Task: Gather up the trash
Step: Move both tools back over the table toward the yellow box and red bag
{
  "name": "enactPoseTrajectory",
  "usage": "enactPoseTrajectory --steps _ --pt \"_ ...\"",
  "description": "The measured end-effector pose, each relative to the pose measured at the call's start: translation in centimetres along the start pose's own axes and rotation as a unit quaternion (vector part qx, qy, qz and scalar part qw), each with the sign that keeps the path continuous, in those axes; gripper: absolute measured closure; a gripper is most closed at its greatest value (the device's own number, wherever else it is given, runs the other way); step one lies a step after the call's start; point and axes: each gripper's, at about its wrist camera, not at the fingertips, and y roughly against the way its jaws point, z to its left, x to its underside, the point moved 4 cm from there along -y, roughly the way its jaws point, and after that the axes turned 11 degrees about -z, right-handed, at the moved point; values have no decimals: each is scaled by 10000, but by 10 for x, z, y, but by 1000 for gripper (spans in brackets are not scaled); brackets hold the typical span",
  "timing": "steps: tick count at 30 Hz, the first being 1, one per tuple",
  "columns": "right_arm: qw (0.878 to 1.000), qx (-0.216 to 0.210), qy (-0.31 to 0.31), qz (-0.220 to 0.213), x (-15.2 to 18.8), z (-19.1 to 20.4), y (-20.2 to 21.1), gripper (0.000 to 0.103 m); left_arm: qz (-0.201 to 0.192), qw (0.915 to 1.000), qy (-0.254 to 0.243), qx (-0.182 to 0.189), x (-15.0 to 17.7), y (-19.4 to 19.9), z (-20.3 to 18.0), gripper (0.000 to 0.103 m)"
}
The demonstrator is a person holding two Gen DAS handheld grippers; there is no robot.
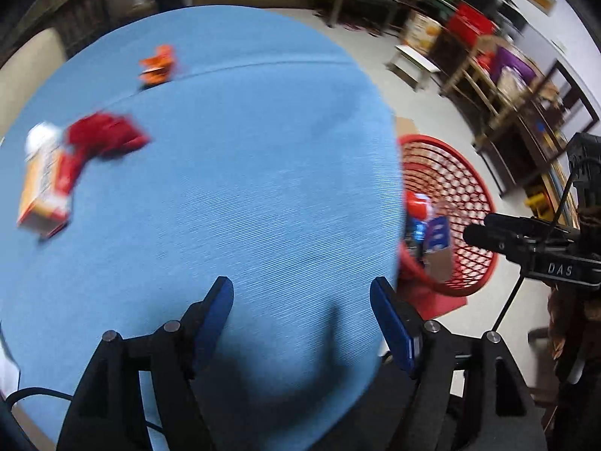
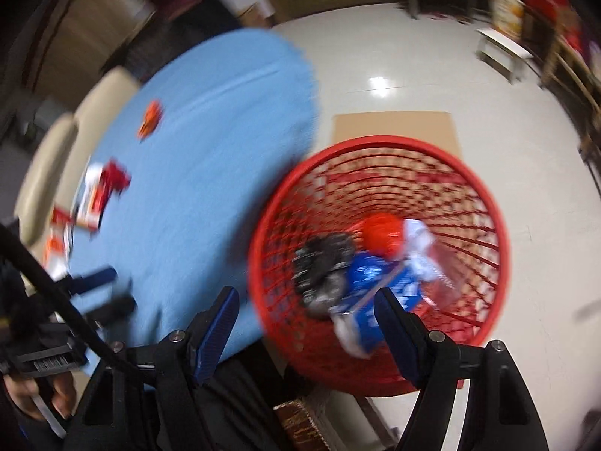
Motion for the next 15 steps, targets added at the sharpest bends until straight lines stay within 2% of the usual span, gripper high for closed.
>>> enactPoseTrajectory --steps 4,9,15 --pt "9965 28 783 285 4 45 -11 26 -112 9991 319 -263 15 19 43 27" --pt "9845 -37 1675 525 10 104 -22 26 -119 9969 524 -582 34 36 84 27" --pt "9627 -186 2549 887 26 164 -41 26 -27 9940 713 -826 55 50 129 27"
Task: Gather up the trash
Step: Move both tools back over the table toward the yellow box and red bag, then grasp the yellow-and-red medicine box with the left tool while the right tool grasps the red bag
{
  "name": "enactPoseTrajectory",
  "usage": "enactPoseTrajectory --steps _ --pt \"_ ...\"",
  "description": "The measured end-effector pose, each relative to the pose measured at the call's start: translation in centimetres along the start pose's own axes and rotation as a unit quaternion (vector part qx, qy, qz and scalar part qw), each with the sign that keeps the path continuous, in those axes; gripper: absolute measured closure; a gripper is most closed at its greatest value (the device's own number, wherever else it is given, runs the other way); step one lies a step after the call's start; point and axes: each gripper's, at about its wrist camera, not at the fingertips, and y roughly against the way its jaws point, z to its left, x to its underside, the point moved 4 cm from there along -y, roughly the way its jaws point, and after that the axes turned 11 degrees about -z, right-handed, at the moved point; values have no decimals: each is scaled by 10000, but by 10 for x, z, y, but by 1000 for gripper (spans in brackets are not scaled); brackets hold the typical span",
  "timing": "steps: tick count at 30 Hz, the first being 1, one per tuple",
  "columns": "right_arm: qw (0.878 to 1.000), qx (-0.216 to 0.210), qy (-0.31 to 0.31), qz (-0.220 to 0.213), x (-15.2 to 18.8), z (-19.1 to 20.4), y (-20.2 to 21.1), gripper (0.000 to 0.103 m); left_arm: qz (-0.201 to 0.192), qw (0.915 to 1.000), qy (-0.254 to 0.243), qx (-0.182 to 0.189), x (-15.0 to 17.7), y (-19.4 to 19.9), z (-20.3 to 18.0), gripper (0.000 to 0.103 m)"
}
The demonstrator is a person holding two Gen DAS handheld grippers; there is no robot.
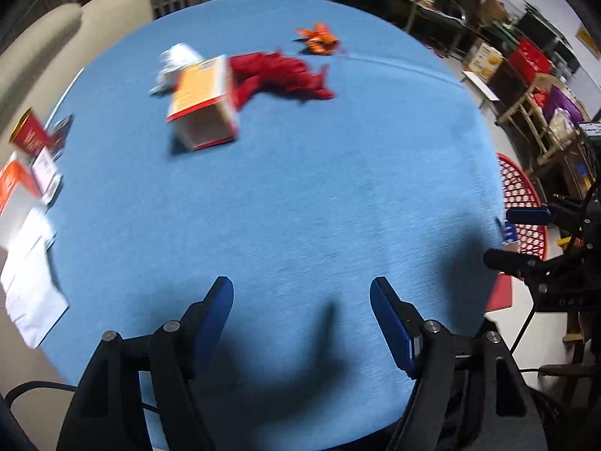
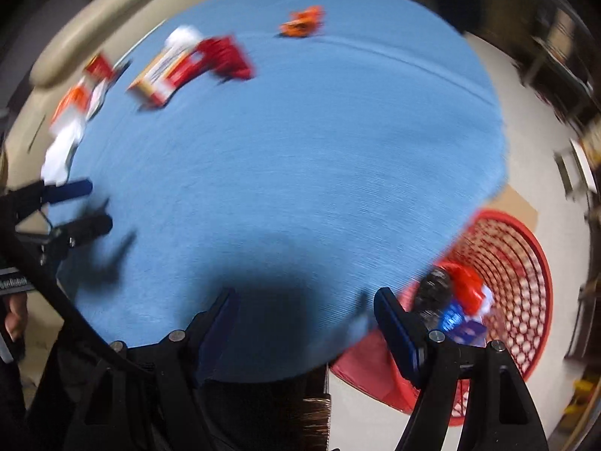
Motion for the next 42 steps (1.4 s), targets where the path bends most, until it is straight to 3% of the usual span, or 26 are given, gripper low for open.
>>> enactPoseTrajectory --steps 8,15,26,34,35,36,42 --pt "9960 -98 846 284 -18 56 -25 26 69 9987 358 -367 3 2 54 27" --pt "9952 -267 891 313 -26 72 -35 26 -49 9970 651 -424 -40 -12 64 27" --pt "9958 -406 771 284 -45 63 -40 26 84 9923 985 -751 -121 -58 68 27" --pt "9970 -571 485 170 -64 42 -42 26 184 9909 1122 -715 -136 -95 79 27" --pt "9973 -571 433 131 -68 39 -44 26 114 9915 1088 -709 -135 -97 80 29" --pt "9976 -575 384 98 -72 36 -44 26 44 9922 1037 -686 -134 -97 80 57" --pt "9981 -566 182 -131 -103 20 -49 26 -282 9919 980 -760 -119 -83 91 56"
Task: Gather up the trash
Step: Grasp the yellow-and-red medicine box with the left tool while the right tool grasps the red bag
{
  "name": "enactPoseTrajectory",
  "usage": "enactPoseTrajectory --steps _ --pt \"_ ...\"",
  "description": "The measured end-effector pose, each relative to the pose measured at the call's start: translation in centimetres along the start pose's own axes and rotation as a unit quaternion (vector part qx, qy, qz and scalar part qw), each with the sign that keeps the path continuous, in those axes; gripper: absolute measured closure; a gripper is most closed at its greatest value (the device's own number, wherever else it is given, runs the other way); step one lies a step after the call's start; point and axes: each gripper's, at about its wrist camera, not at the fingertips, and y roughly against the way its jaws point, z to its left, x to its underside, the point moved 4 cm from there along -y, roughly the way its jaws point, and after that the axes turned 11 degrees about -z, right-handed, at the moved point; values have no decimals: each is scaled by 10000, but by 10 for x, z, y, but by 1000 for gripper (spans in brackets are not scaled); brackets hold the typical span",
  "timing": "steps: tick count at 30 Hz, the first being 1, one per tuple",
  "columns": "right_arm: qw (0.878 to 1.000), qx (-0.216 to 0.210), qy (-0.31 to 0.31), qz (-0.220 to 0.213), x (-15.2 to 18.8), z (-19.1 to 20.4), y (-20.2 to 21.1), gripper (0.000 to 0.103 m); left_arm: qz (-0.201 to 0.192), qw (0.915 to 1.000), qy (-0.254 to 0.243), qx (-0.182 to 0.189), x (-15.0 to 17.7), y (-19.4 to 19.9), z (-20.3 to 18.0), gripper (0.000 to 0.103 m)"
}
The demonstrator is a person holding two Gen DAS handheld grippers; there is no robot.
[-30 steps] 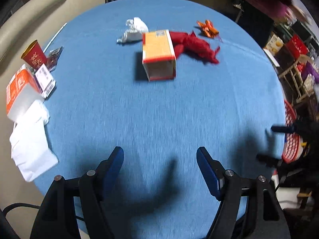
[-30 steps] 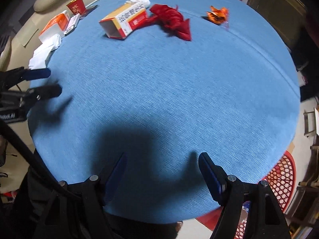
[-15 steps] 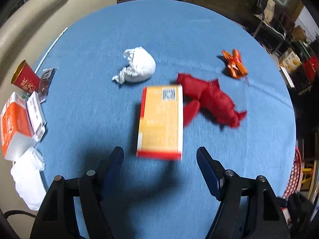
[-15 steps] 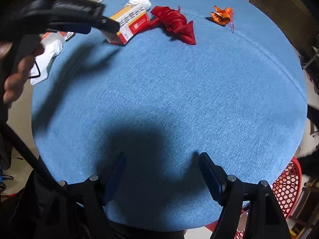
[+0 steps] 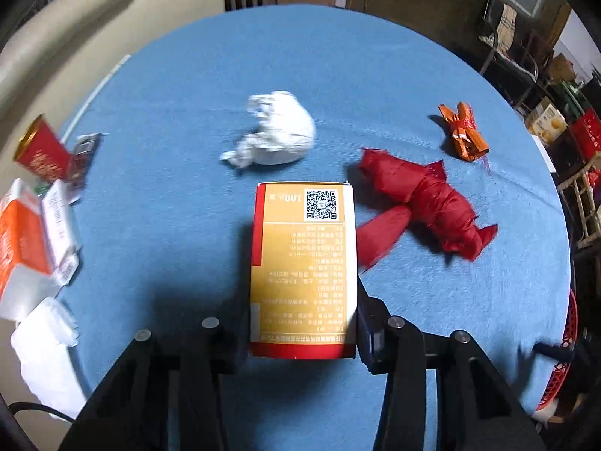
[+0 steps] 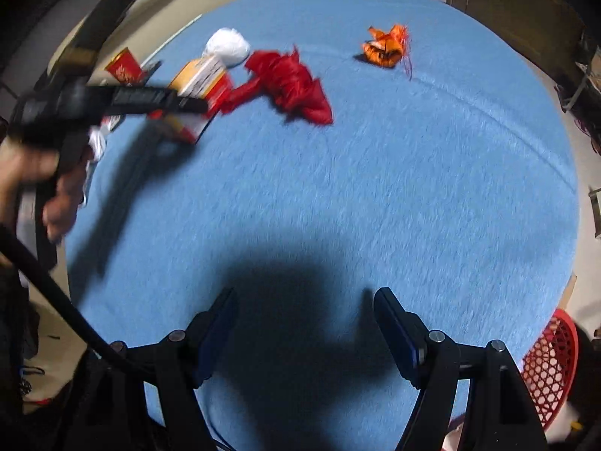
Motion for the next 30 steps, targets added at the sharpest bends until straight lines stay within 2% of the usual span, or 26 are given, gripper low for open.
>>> enactPoseTrajectory --steps 4,7,11,15,16,18,19,22,30 --pt "9995 77 65 -307 -33 0 -11 26 -185 9997 106 -76 17 19 15 56" --pt "9967 220 246 -737 -71 5 -23 26 -218 9995 233 -36 29 30 22 56" --pt "9922 369 347 -1140 -113 28 -44 26 -179 9991 374 16 45 38 32 56" --pt "9904 533 533 -1160 -137 40 -69 26 -151 9986 503 -10 52 44 35 56" --pt "9905 567 560 -1119 -138 40 -77 26 -143 9985 532 -13 53 45 37 56" --pt "9924 474 554 -991 -139 41 -88 57 -126 9985 536 -44 56 46 39 56" --pt "9939 449 512 -869 -139 43 -96 66 -101 9984 549 -63 57 46 40 56" --pt "9939 386 498 -910 -135 46 -91 67 -79 9984 560 -82 62 44 39 56" --pt "9919 341 287 -1193 -93 37 -39 67 -175 9987 481 -48 71 55 23 56"
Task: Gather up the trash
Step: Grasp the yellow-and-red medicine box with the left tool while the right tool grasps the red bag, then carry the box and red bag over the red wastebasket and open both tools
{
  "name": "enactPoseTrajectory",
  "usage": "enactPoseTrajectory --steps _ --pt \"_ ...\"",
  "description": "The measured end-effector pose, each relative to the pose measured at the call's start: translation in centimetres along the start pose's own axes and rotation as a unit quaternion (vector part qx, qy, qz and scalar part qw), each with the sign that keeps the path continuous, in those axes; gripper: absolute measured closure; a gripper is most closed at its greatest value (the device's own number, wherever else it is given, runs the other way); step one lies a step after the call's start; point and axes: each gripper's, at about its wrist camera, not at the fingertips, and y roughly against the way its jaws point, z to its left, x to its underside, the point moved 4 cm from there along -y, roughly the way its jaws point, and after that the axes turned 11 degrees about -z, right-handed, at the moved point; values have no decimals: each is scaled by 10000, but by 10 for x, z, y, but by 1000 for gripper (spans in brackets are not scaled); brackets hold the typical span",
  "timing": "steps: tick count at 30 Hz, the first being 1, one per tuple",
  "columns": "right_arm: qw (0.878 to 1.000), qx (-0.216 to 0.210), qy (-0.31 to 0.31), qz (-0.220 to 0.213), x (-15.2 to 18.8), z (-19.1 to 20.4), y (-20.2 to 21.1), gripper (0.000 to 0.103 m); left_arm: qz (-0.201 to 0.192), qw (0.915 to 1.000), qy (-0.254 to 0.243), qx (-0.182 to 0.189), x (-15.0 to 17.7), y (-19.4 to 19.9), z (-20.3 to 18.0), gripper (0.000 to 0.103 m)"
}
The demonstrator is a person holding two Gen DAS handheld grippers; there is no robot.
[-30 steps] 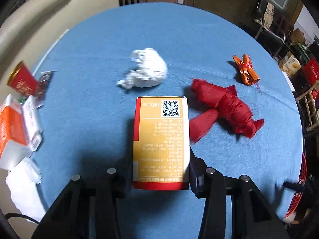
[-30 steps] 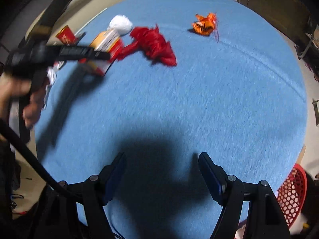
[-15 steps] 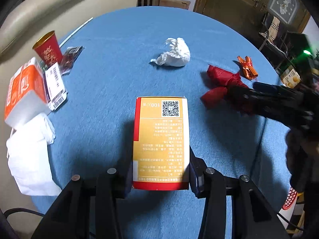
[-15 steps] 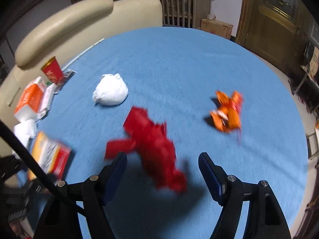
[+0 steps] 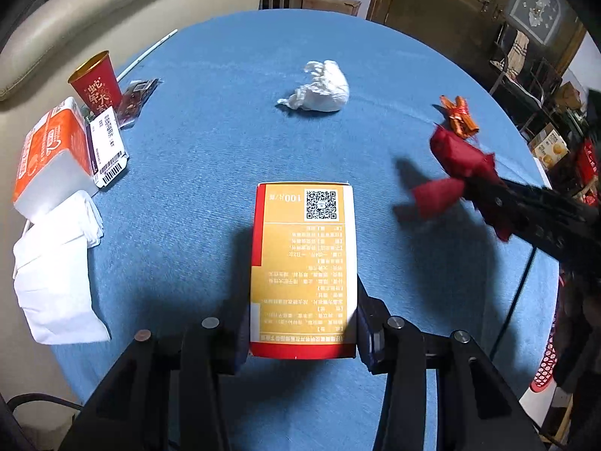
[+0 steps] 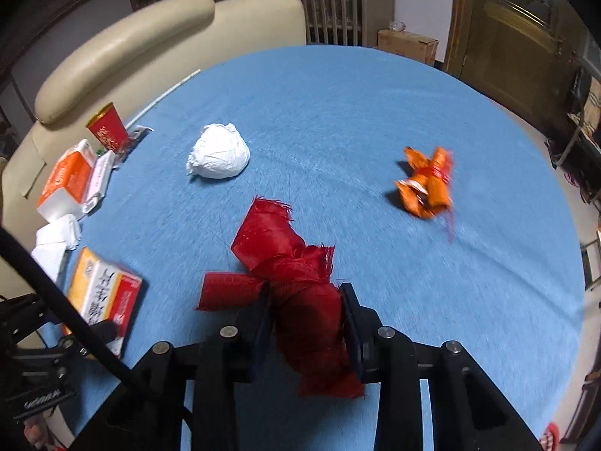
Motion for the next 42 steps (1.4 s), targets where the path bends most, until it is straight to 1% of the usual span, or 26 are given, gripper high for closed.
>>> enactPoseTrajectory --steps 6,15,19,24,32,38,42 --pt "9997 -45 -195 -144 29 -7 42 67 -109 9998 -145 69 9 16 -21 56" --pt "9954 -100 -835 -461 66 -29 95 67 -218 9985 -456 217 20 37 -62 56" --pt "9922 -23 -1101 -585 83 -48 119 67 -274 9968 -646 370 26 44 -90 56" --pt "9855 193 -1523 -719 107 -84 145 67 -271 9933 -946 606 32 47 -131 56" --pt "9743 623 -1959 -919 140 -137 188 67 -299 9822 -1506 1084 37 54 -204 56" --pt "9620 1032 -2306 -1035 167 -183 225 67 -335 9692 -1878 1558 44 62 -257 56" --pt "9542 1259 -2488 -1085 185 -209 245 67 -330 9604 -2106 1791 49 66 -289 56"
